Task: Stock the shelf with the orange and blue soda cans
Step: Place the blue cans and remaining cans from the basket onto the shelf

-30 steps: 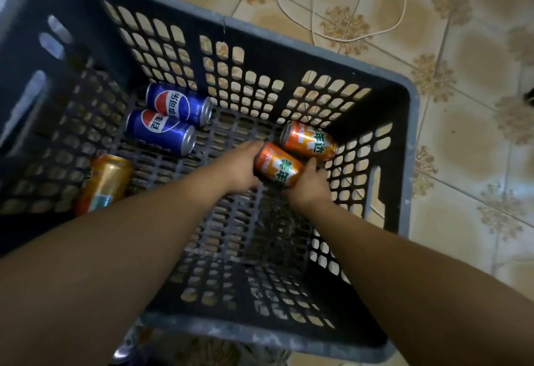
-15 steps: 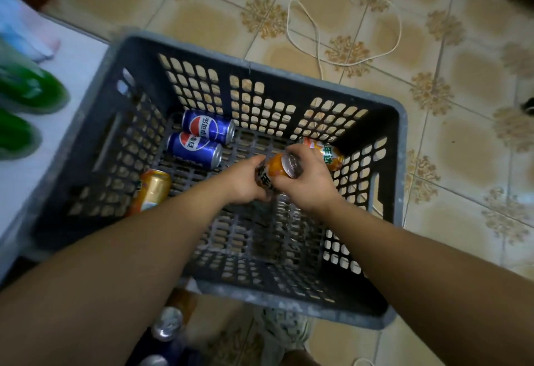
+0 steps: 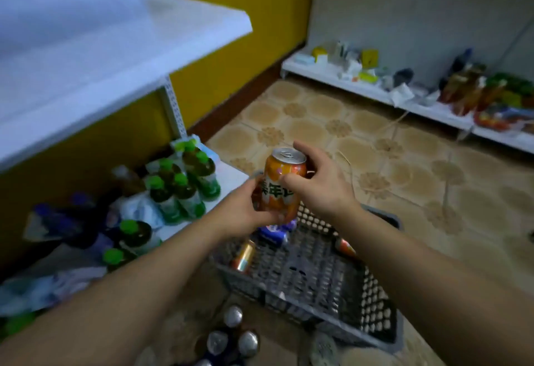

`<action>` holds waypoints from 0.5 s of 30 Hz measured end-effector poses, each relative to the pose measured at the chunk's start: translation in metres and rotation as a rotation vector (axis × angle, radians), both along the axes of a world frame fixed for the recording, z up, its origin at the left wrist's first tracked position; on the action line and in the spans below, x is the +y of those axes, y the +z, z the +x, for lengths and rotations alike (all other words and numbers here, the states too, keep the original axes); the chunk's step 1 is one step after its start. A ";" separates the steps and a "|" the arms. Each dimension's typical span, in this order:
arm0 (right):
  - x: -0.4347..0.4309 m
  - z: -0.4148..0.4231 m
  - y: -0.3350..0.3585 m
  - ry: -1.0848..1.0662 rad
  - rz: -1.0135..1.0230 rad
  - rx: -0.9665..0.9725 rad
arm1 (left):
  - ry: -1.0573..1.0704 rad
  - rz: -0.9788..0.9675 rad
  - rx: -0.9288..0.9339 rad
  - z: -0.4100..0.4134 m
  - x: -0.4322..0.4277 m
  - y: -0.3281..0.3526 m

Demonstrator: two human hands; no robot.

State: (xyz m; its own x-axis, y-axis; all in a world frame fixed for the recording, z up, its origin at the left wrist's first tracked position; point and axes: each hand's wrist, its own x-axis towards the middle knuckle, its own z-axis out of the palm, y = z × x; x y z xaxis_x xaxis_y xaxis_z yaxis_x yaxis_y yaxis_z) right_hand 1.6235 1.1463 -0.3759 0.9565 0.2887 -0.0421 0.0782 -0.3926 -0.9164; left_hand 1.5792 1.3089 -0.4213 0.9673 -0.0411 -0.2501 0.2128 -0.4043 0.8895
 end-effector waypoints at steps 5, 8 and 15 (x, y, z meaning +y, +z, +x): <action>0.079 -0.063 0.102 0.179 0.096 -0.105 | 0.165 0.124 -0.148 -0.090 0.070 0.112; 0.133 -0.109 0.146 0.295 0.176 -0.131 | 0.237 0.147 -0.206 -0.158 0.113 0.160; 0.252 -0.206 0.202 0.549 0.259 -0.176 | 0.516 0.500 -0.141 -0.308 0.207 0.221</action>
State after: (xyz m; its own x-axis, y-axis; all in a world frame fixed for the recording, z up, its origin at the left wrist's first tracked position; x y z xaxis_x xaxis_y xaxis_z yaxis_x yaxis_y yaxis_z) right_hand 1.4175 1.3979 -0.1744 0.6522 0.7194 0.2390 0.3632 -0.0198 -0.9315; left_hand 1.2710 1.5160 -0.2006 0.8572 0.5149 0.0091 0.3827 -0.6487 0.6578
